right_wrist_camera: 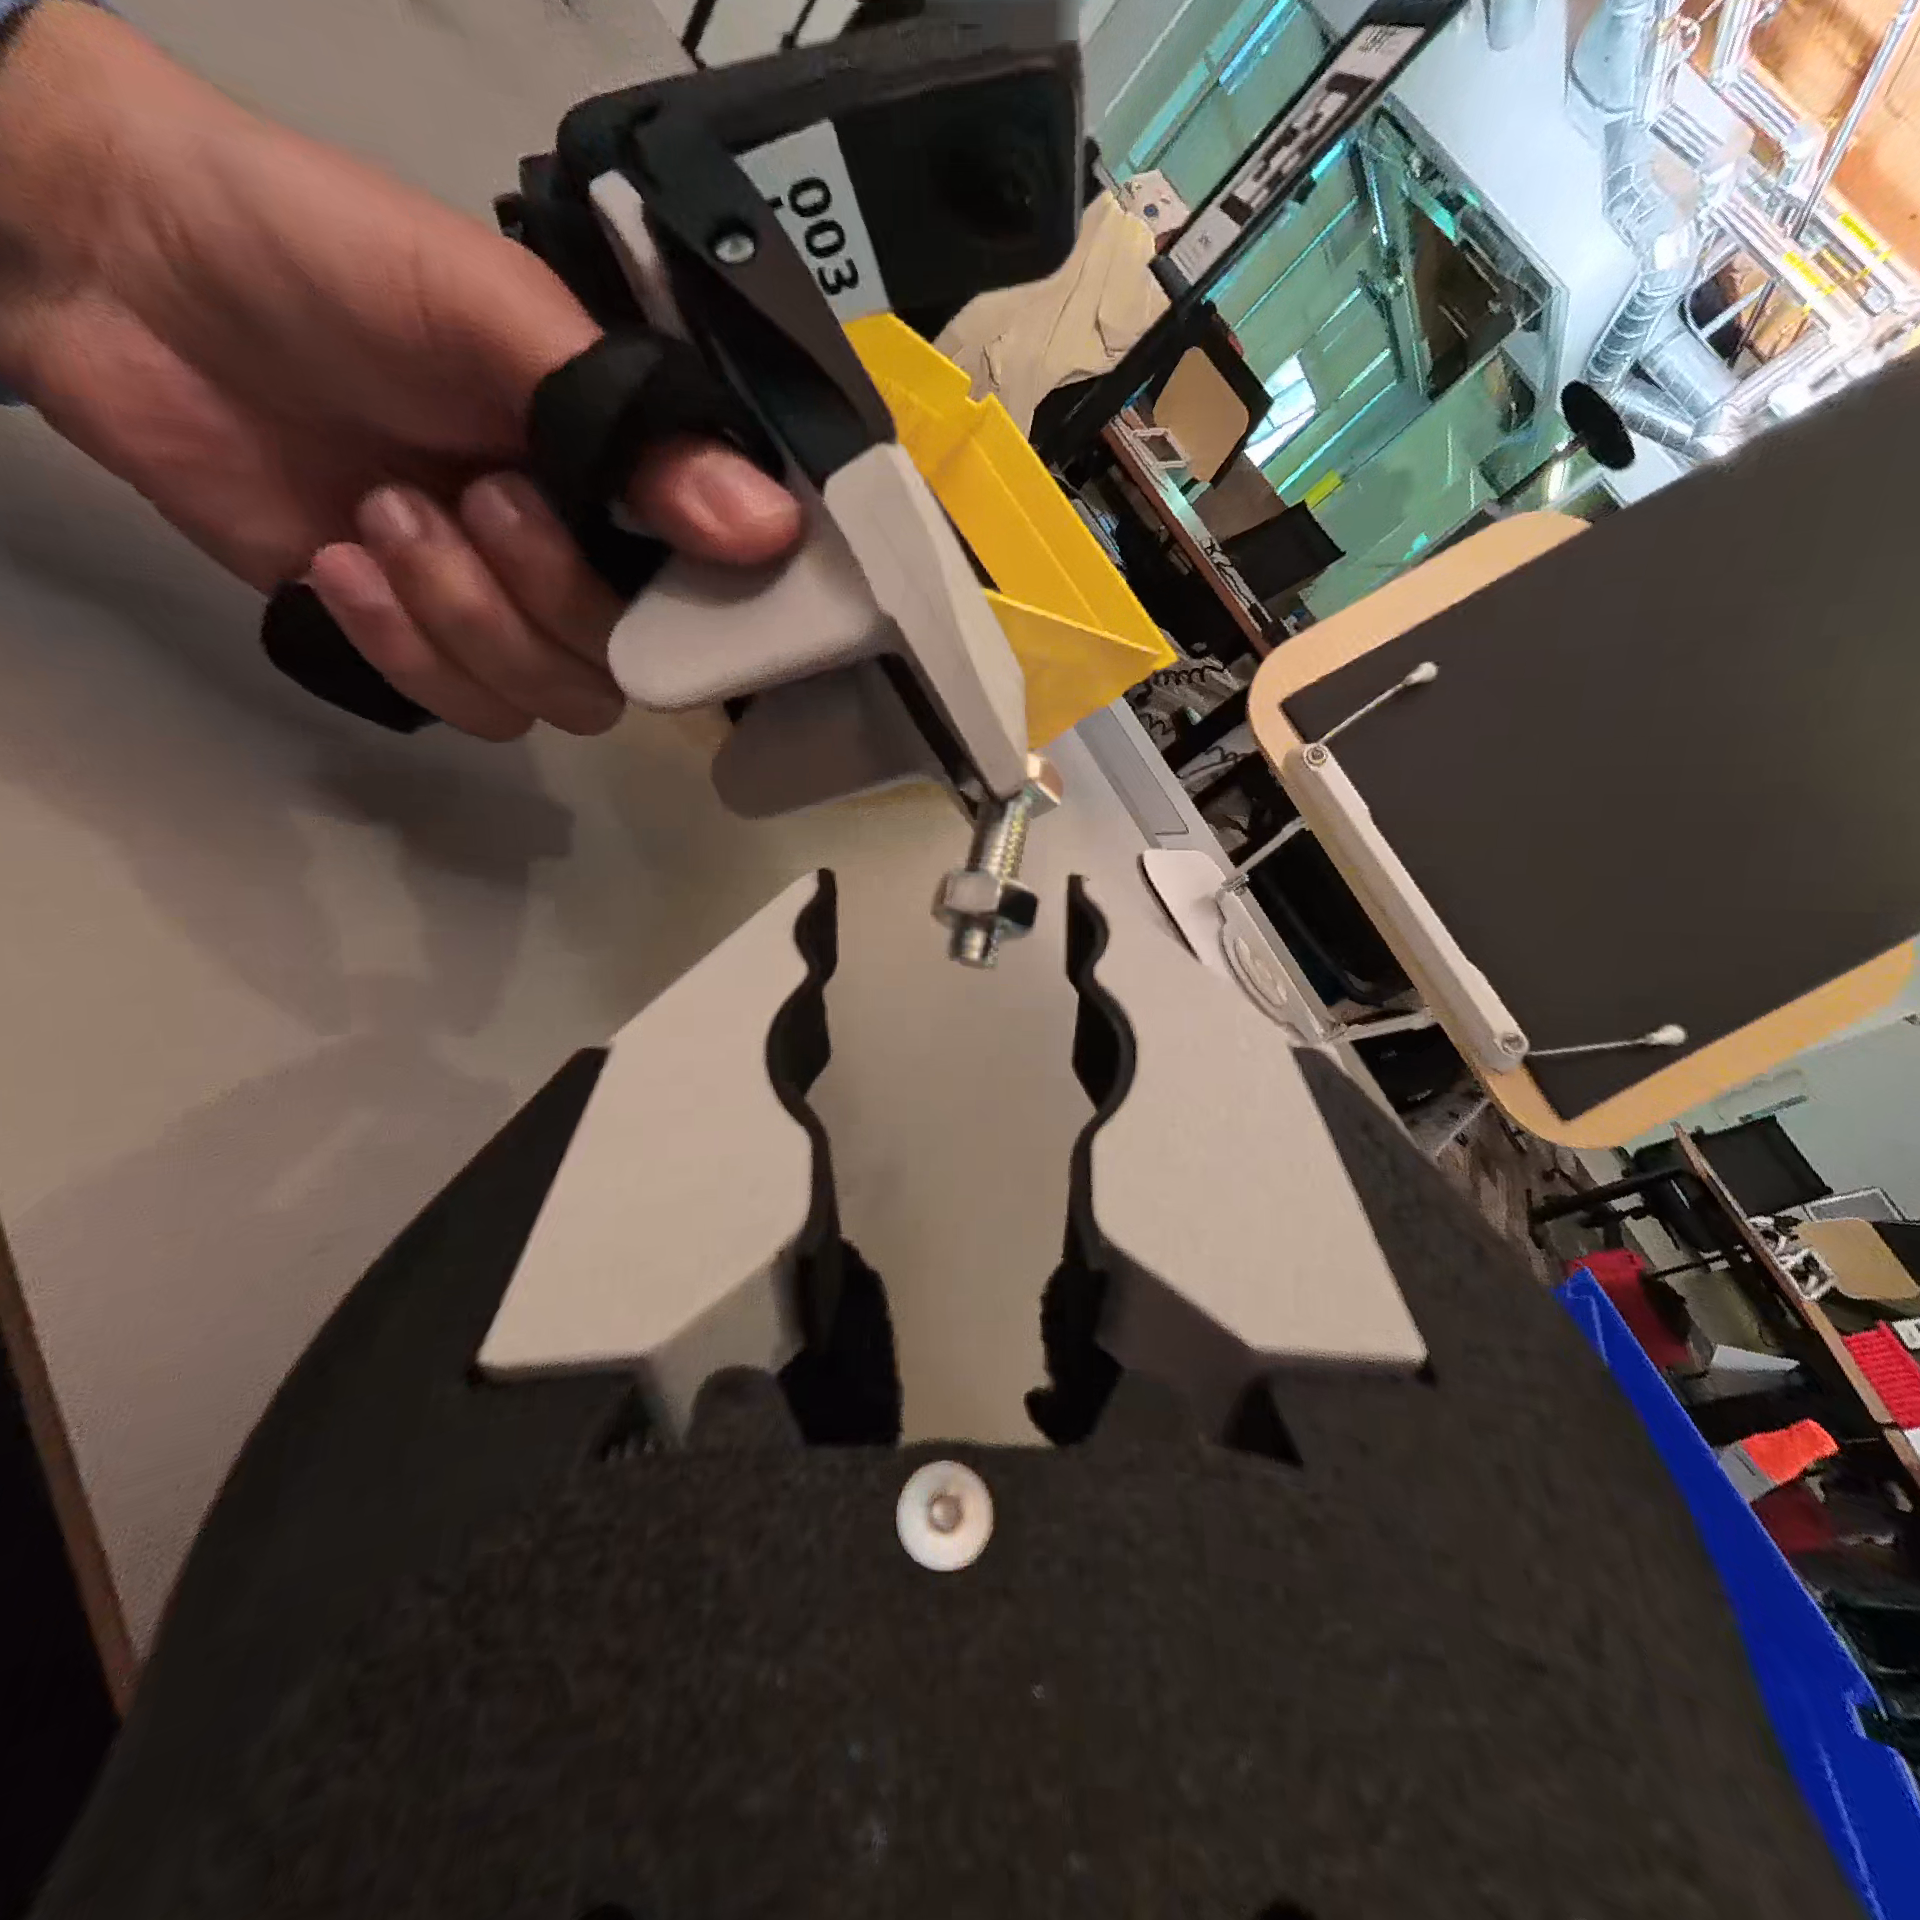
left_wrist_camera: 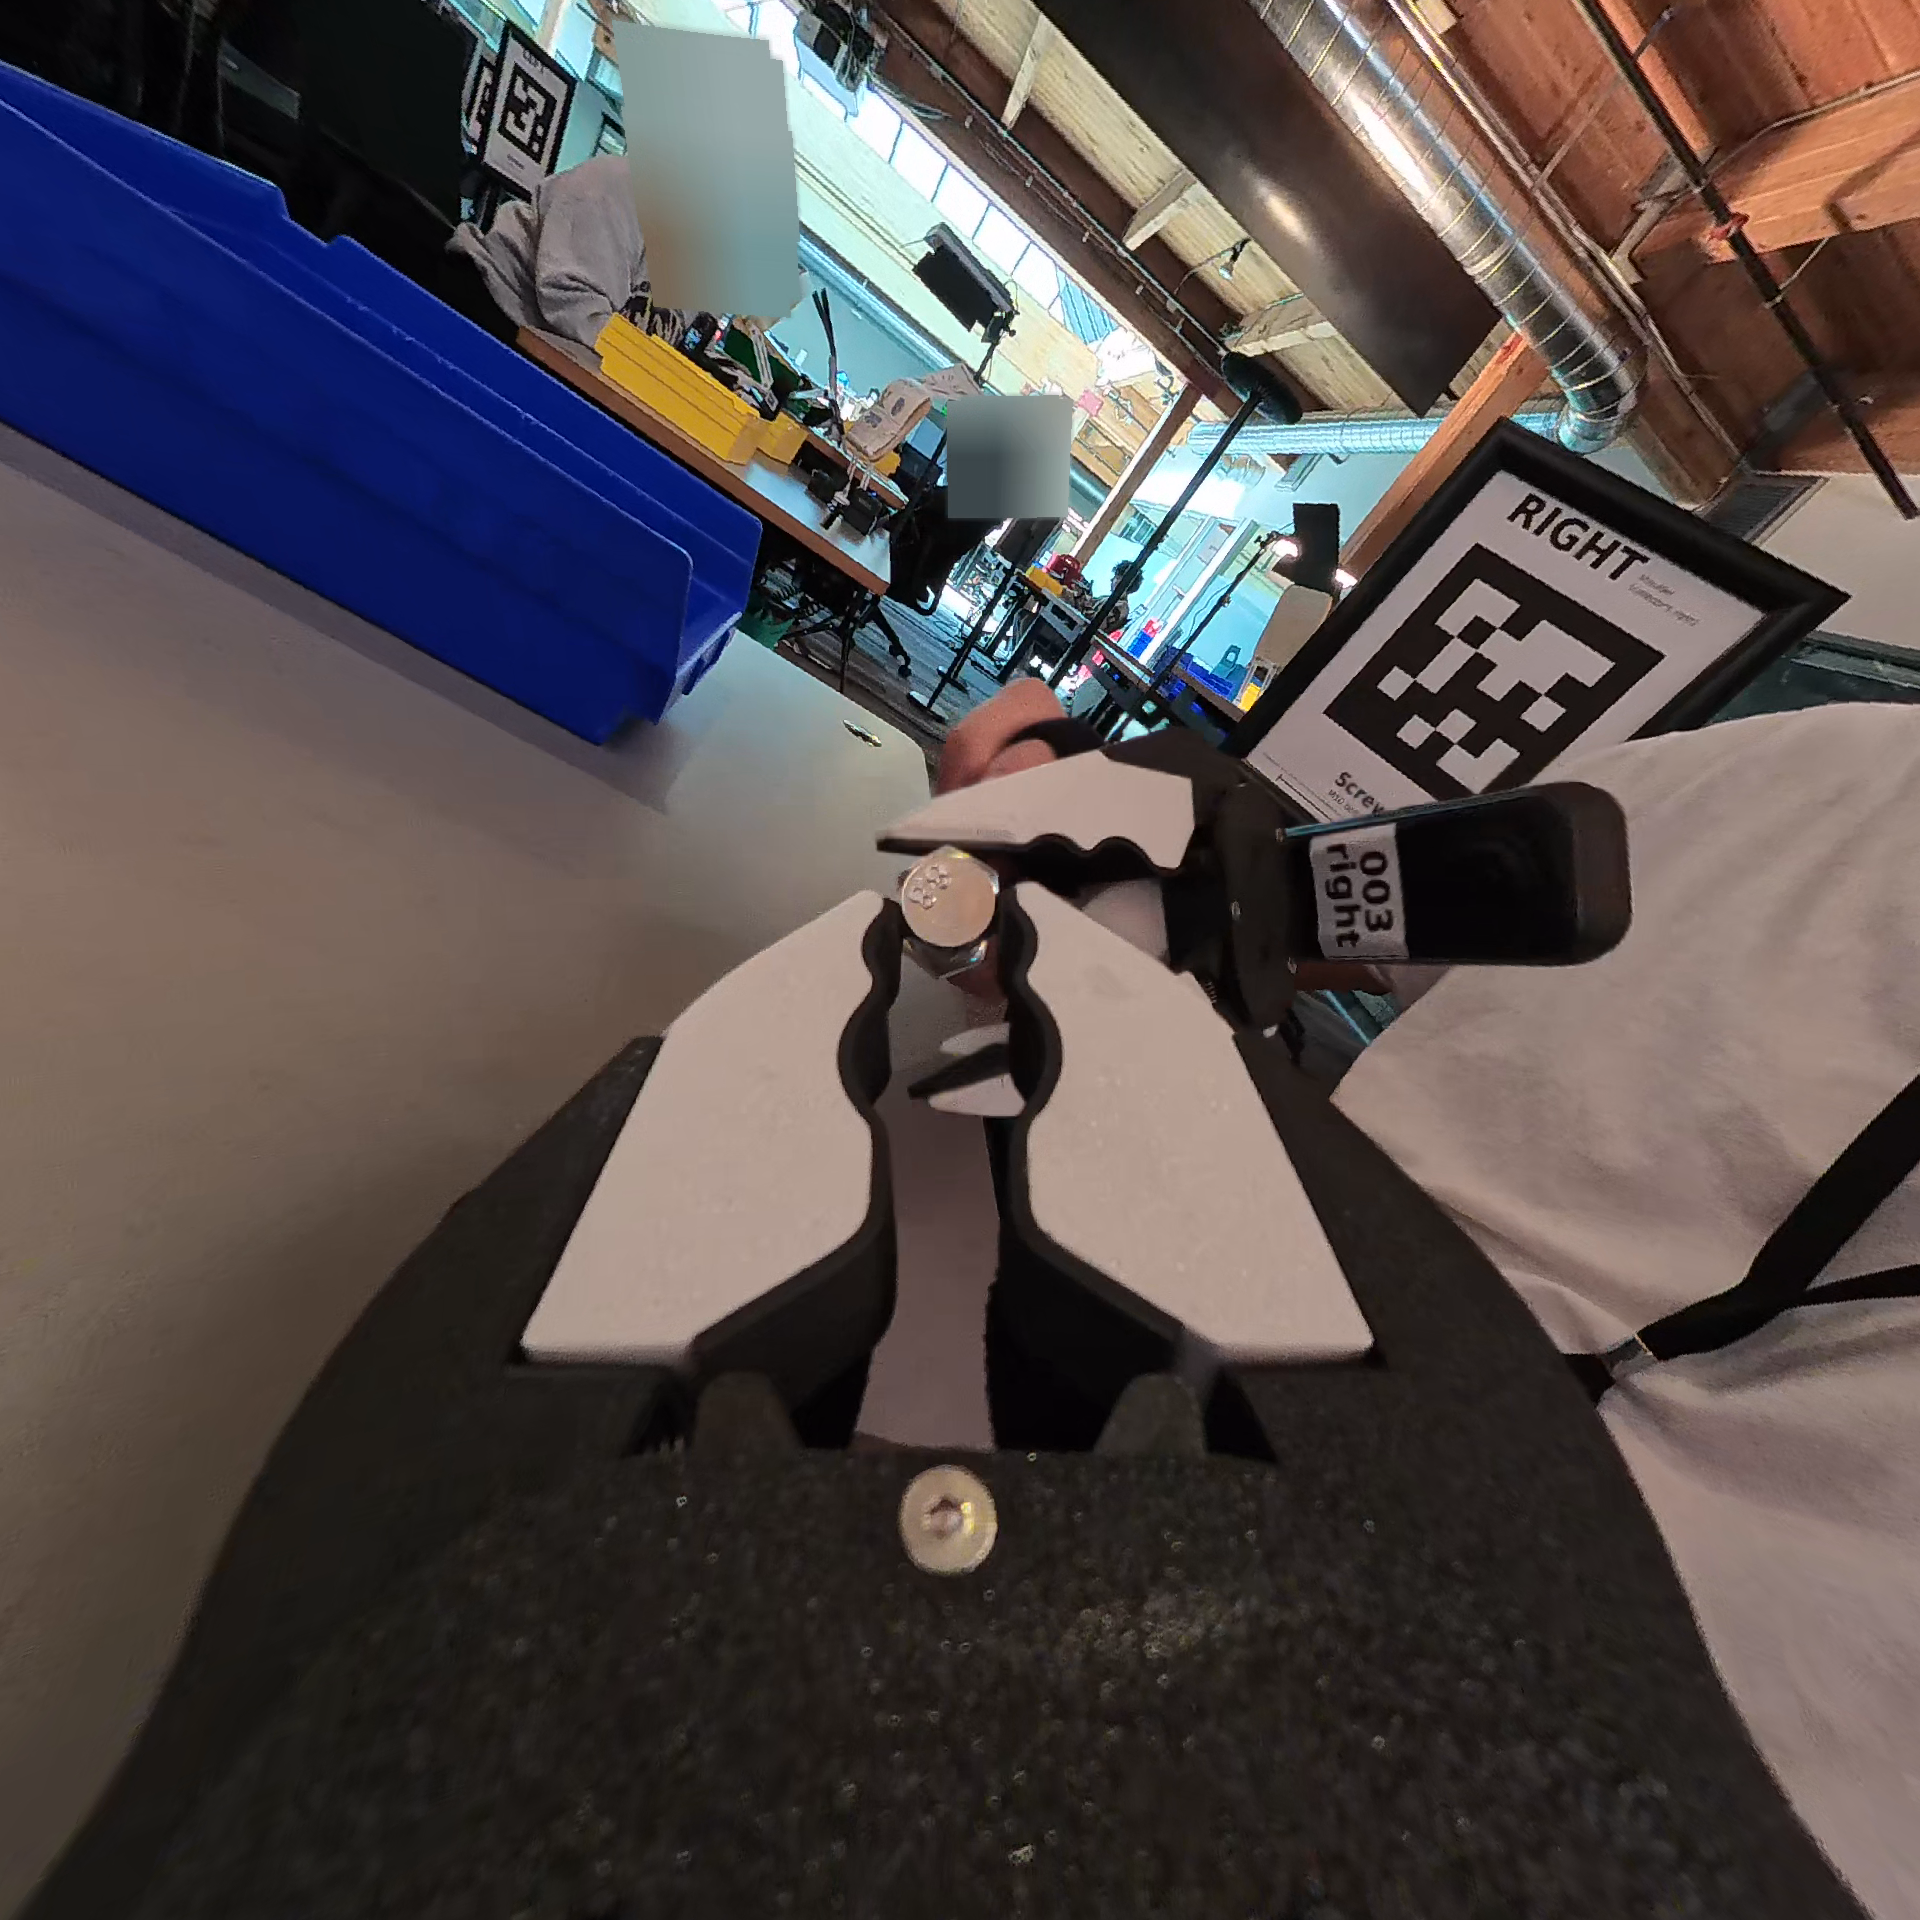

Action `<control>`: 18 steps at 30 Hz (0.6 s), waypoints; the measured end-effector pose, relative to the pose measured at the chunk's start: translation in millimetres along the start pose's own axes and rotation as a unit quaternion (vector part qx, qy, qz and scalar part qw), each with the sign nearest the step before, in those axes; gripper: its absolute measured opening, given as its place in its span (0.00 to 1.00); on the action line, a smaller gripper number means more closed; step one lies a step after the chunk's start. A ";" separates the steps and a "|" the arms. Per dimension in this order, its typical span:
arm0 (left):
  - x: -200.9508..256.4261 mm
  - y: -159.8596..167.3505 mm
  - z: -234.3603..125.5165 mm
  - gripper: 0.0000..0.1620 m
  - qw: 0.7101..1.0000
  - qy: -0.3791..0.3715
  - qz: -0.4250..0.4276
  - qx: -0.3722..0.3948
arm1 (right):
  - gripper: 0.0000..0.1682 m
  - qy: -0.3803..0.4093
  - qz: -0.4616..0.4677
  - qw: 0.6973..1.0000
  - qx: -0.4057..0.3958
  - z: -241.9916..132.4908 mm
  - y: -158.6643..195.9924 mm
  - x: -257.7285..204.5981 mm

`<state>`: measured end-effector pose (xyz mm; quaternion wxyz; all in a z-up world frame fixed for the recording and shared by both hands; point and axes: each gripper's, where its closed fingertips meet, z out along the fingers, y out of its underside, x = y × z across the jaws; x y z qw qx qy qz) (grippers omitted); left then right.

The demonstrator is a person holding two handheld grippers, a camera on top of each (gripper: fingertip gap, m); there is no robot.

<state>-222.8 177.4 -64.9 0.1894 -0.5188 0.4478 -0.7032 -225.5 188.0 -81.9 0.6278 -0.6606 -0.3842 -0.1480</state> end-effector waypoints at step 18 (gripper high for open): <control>17.8 5.7 4.7 0.11 0.998 0.034 0.040 -0.022 | 0.10 -0.512 0.665 0.539 0.075 -25.7 -24.1 -9.6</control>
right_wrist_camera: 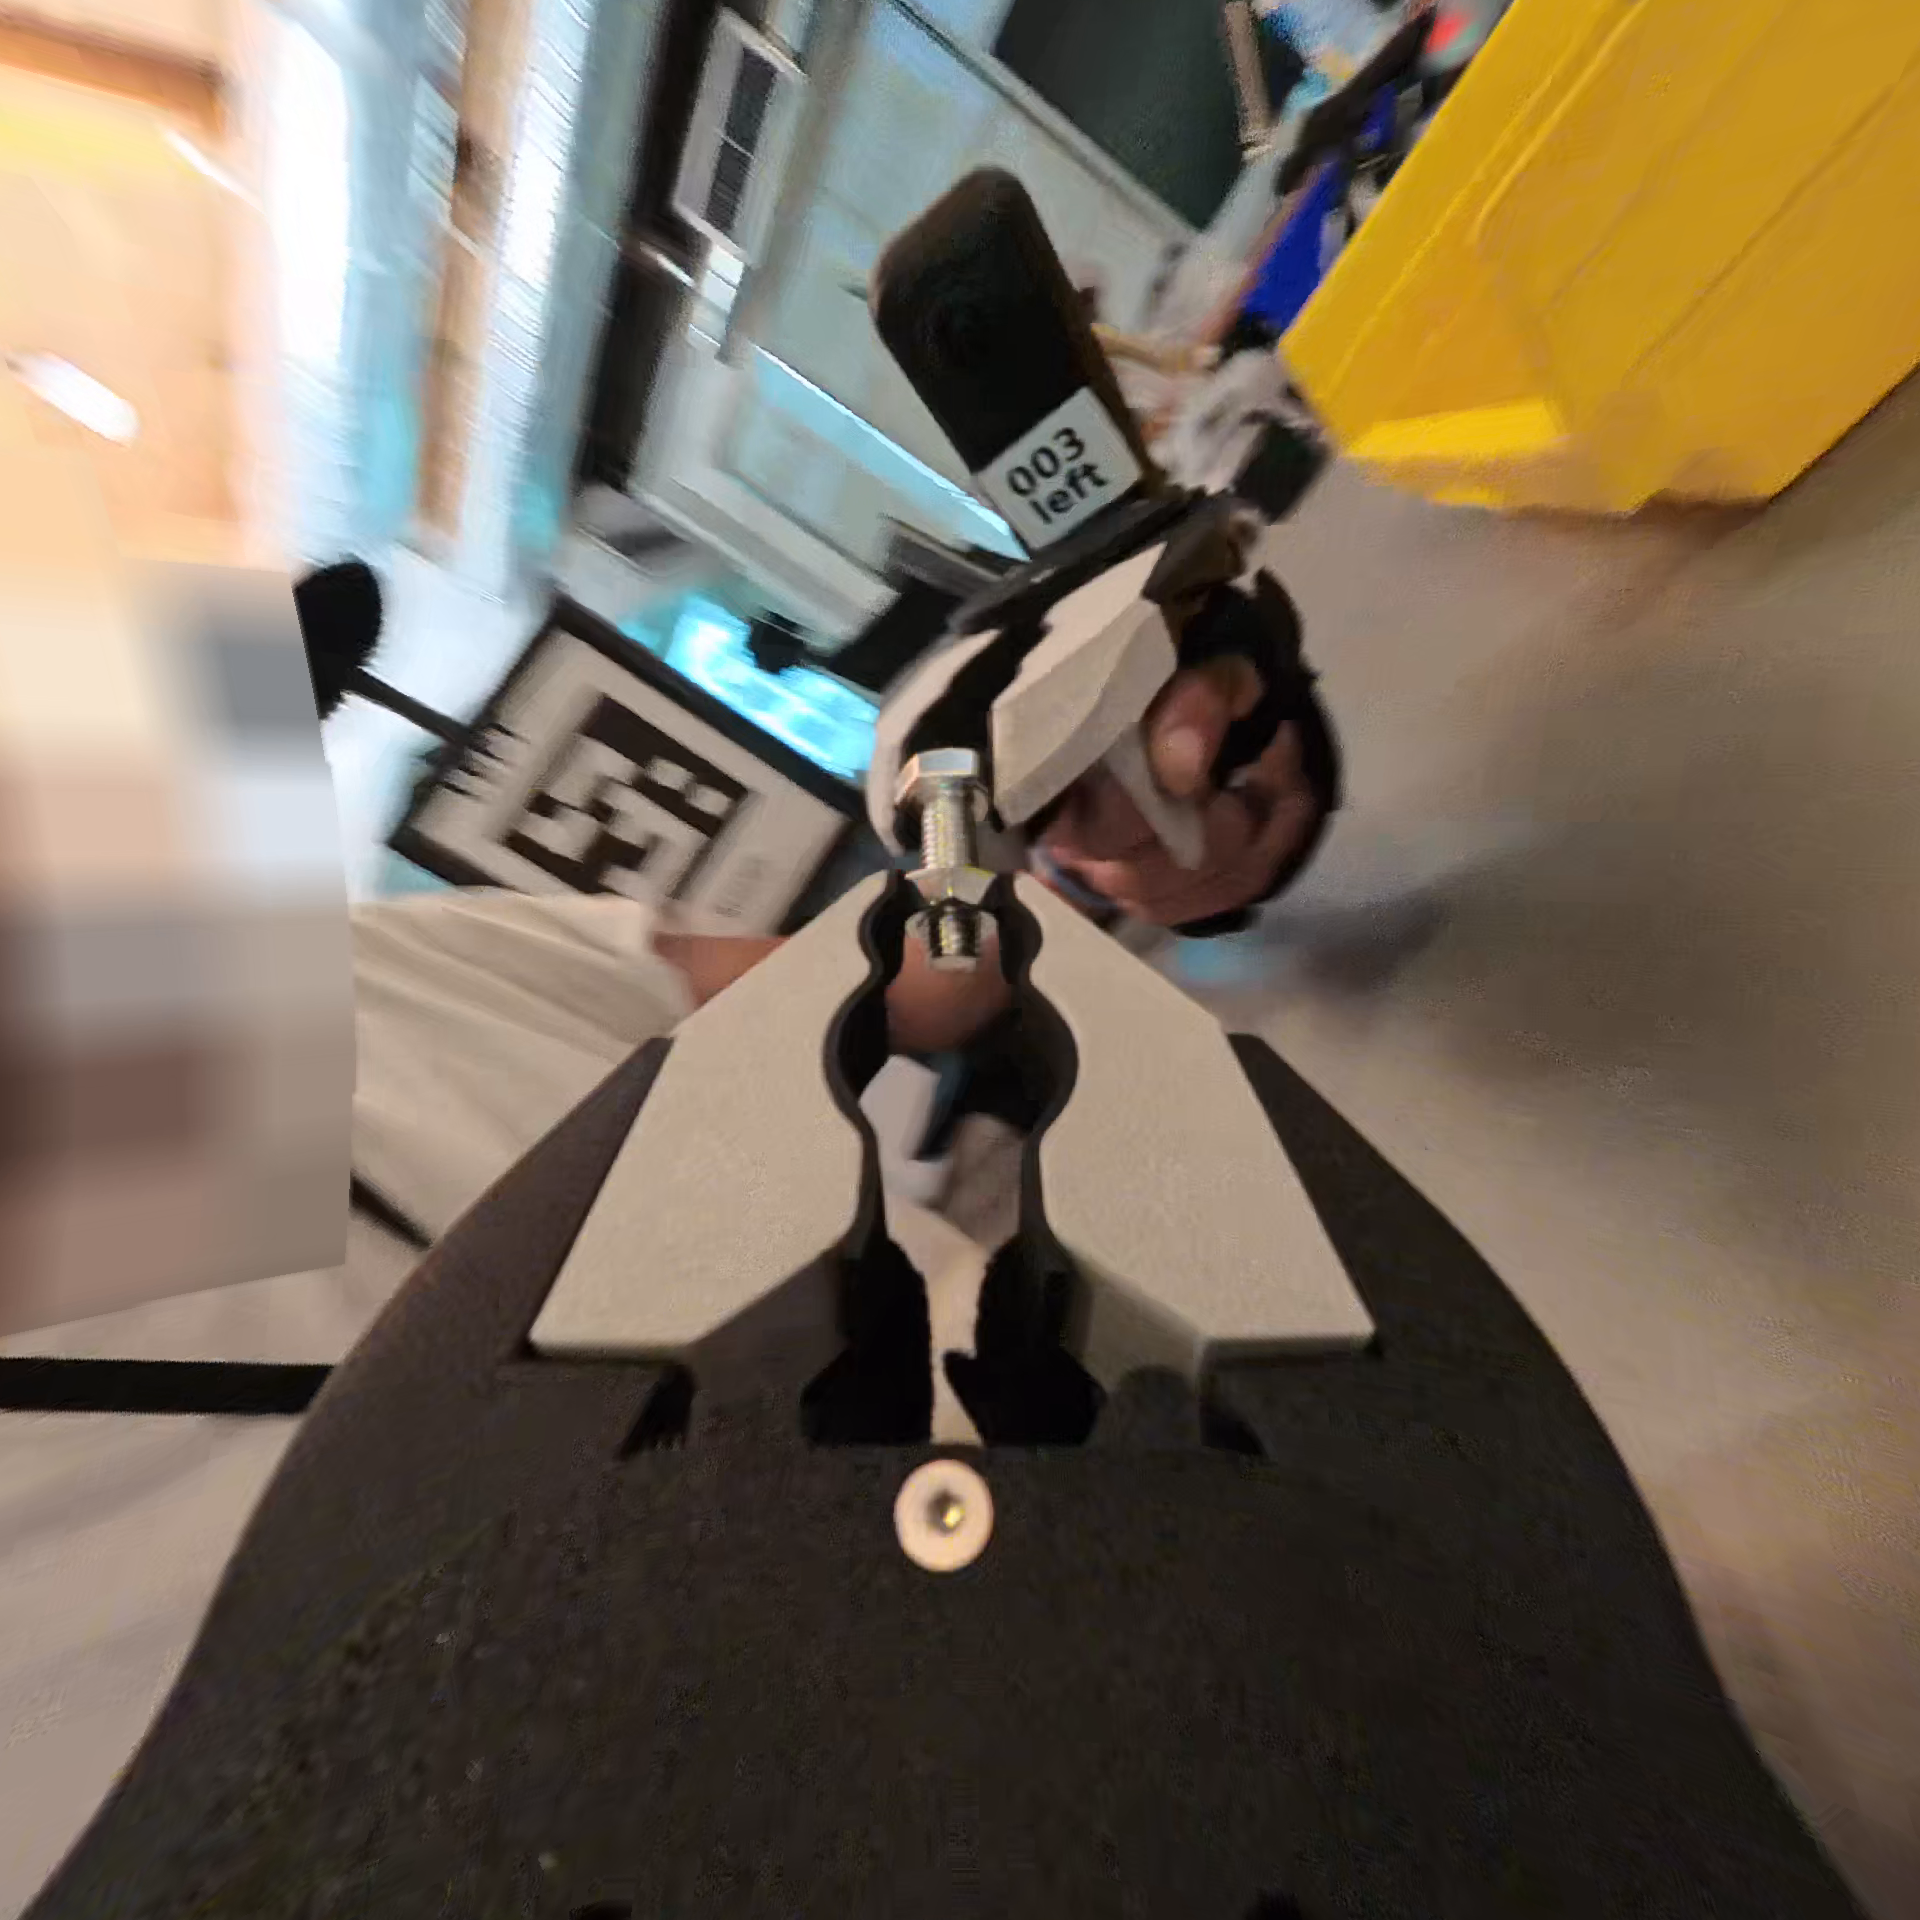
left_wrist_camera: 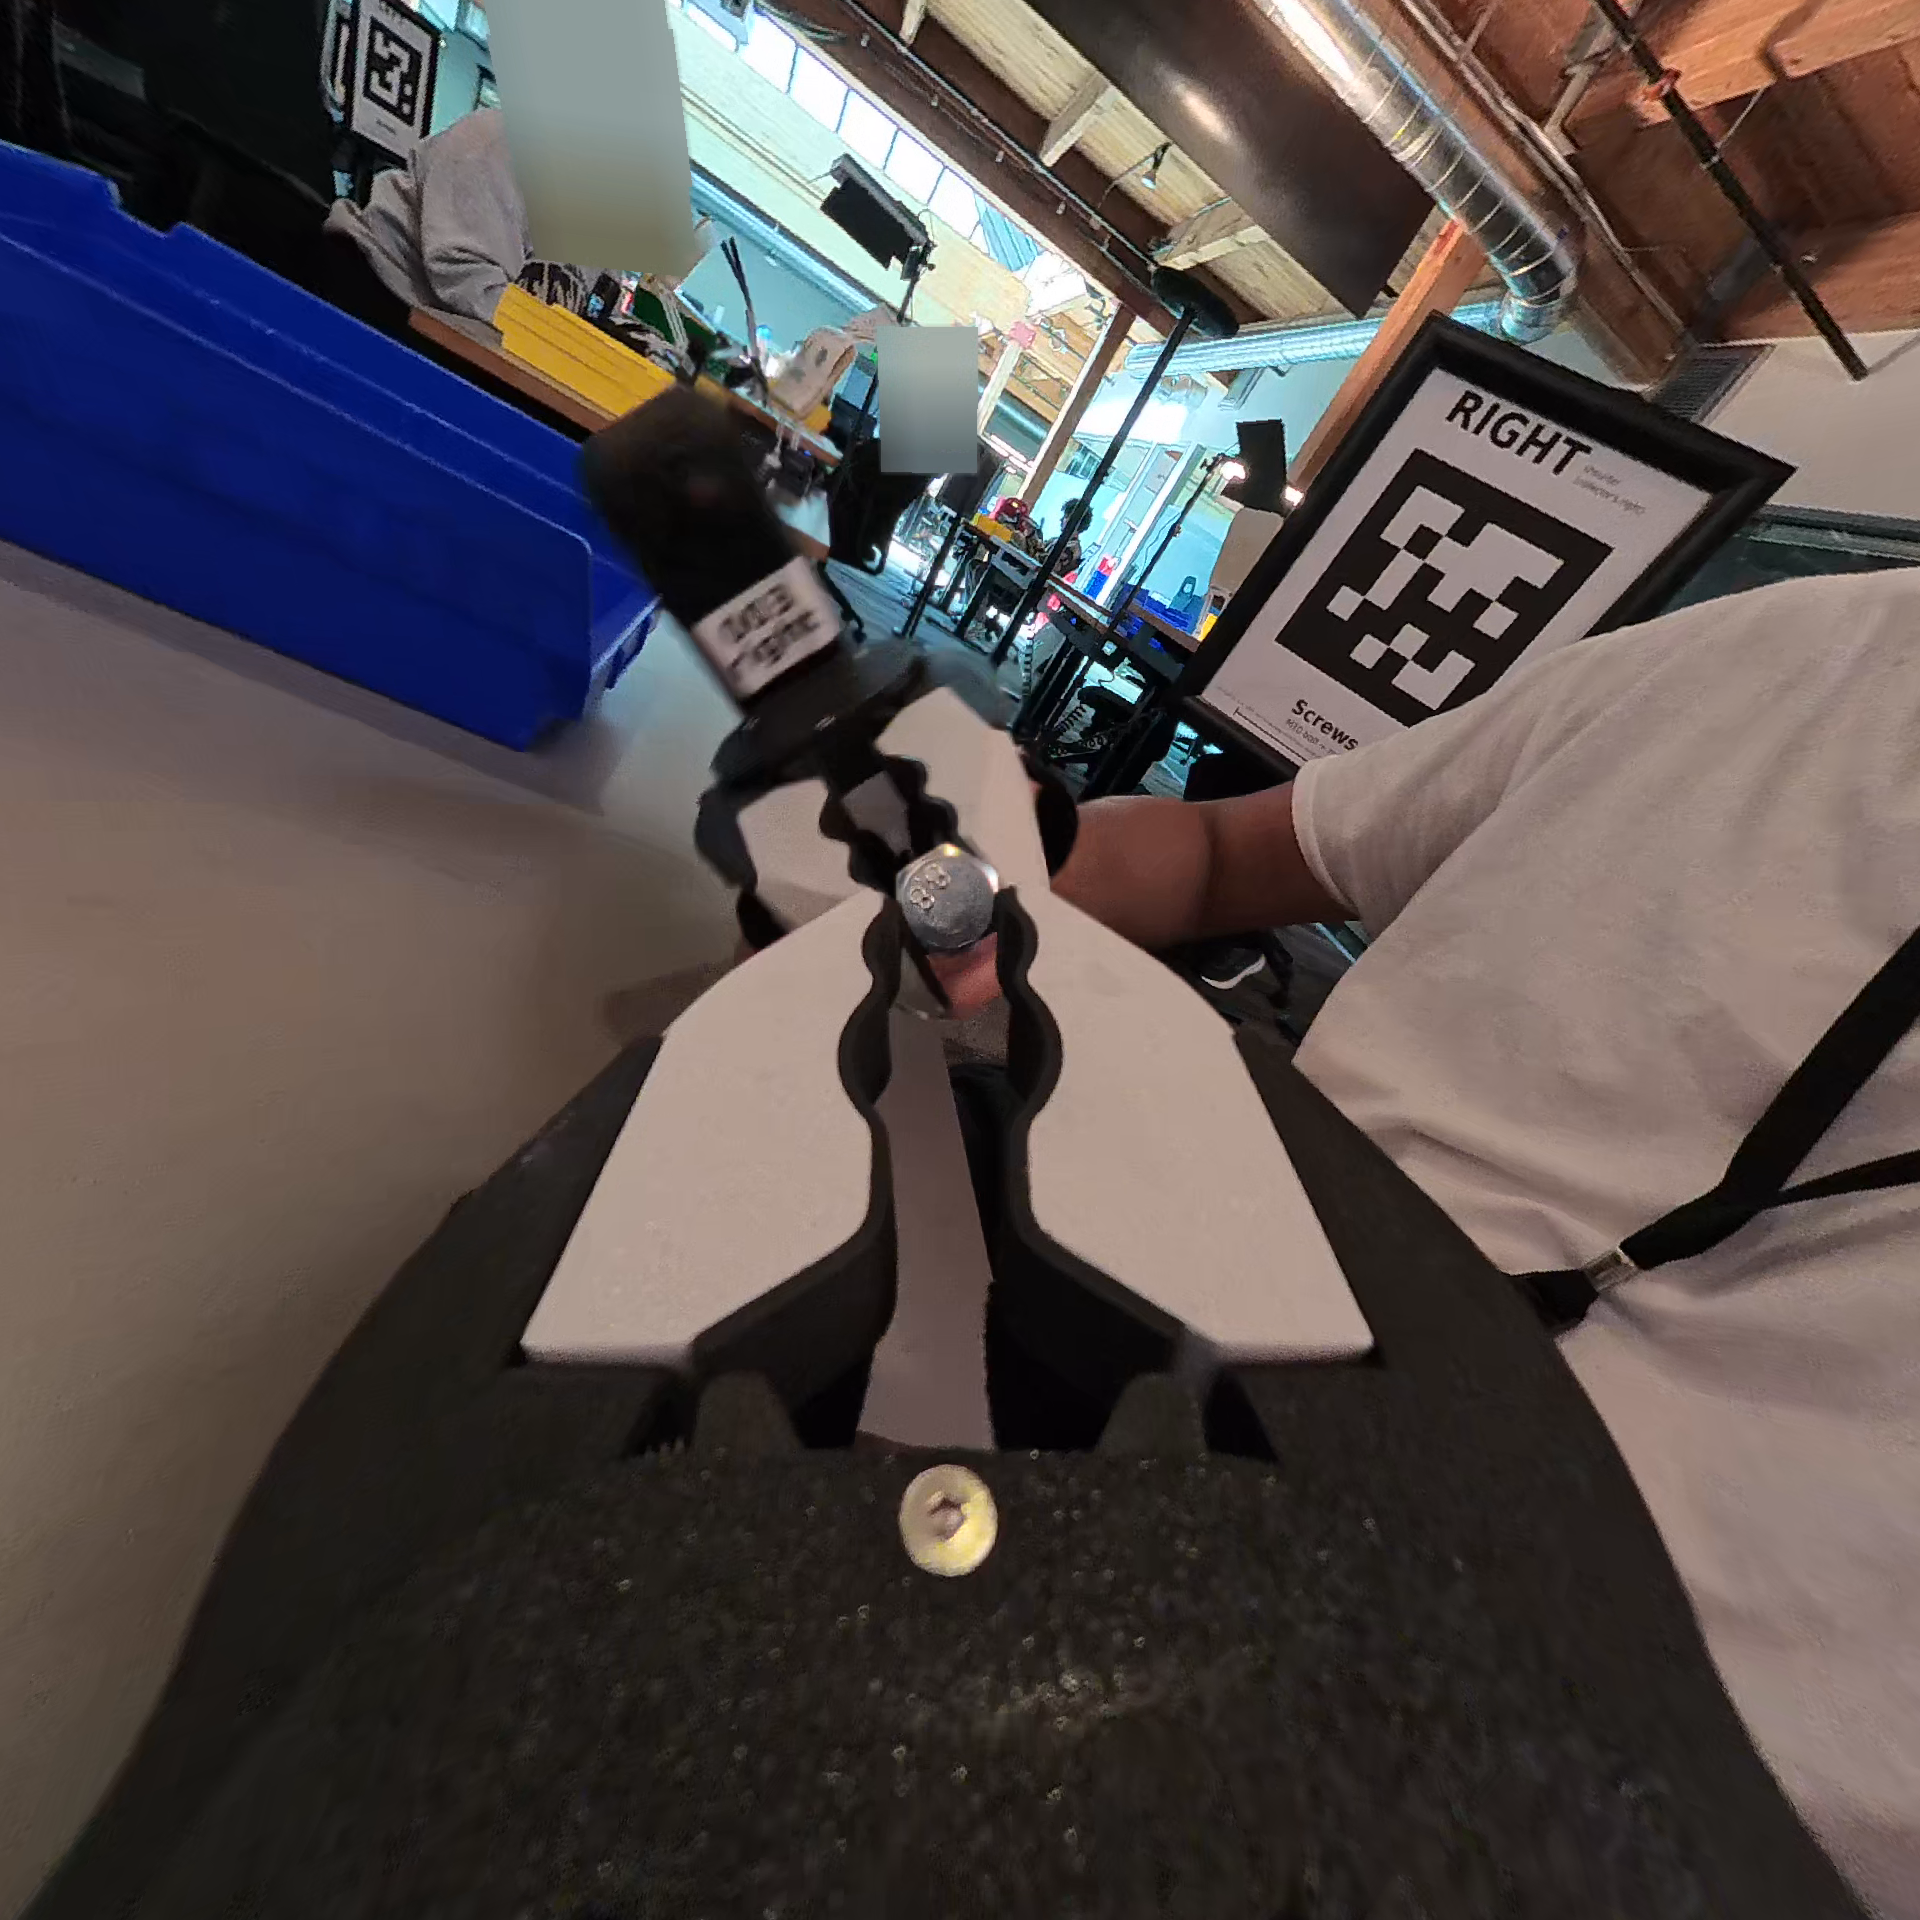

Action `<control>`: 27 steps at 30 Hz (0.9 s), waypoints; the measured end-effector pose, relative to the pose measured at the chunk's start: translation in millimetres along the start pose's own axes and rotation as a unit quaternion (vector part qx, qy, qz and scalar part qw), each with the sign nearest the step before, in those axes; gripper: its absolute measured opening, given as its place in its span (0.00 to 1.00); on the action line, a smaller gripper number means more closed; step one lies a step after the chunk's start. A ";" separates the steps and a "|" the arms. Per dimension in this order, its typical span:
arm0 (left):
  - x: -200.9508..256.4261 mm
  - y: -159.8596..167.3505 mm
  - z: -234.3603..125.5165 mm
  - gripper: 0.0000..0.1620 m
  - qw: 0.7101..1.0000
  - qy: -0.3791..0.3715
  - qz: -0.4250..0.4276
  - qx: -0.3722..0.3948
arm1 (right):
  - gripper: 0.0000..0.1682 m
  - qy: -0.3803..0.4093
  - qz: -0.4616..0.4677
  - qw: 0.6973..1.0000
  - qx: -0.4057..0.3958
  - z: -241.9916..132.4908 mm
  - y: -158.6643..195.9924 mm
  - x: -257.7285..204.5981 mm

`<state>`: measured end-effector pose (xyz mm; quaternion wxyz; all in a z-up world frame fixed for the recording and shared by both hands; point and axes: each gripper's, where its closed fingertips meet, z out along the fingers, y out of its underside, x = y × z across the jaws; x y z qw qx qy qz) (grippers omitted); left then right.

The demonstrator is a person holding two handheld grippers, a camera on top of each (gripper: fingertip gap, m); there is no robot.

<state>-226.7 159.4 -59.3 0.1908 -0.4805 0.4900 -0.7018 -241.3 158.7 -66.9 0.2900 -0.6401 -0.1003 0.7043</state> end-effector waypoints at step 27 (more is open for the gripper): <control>-27.9 -6.0 -9.4 0.11 0.996 -0.064 -0.050 0.034 | 0.11 0.526 -0.634 0.567 -0.028 -15.8 -31.6 33.6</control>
